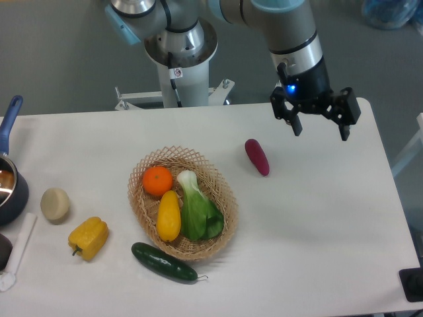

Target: Pick up the mango from the basket

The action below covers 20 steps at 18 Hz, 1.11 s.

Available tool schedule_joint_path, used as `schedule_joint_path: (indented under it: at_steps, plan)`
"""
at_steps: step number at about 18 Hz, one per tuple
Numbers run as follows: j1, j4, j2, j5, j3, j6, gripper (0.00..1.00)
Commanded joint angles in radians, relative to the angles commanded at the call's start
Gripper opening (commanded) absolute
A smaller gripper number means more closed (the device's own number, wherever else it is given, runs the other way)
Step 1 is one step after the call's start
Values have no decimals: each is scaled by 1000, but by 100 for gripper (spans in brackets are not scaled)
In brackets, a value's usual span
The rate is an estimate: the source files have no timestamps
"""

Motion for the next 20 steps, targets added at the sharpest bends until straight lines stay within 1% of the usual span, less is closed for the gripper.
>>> schedule_joint_path:
  at_steps: [4,6,8,12,16,18,20]
  plan:
    - [-3,0,2,-9,-34,-2,100]
    - [-5,0,2,-32,-48,-2,100]
    - [-6,2,2,-63,-48,-14,100]
    - [-18,2,0,-84,-54,-96,100]
    - [-31,3,-11,-184,-54,-187,100]
    - [-34,-2,-21,-201,-57,-216,100]
    - [-75,-5,-46,-198,-57,-230,100]
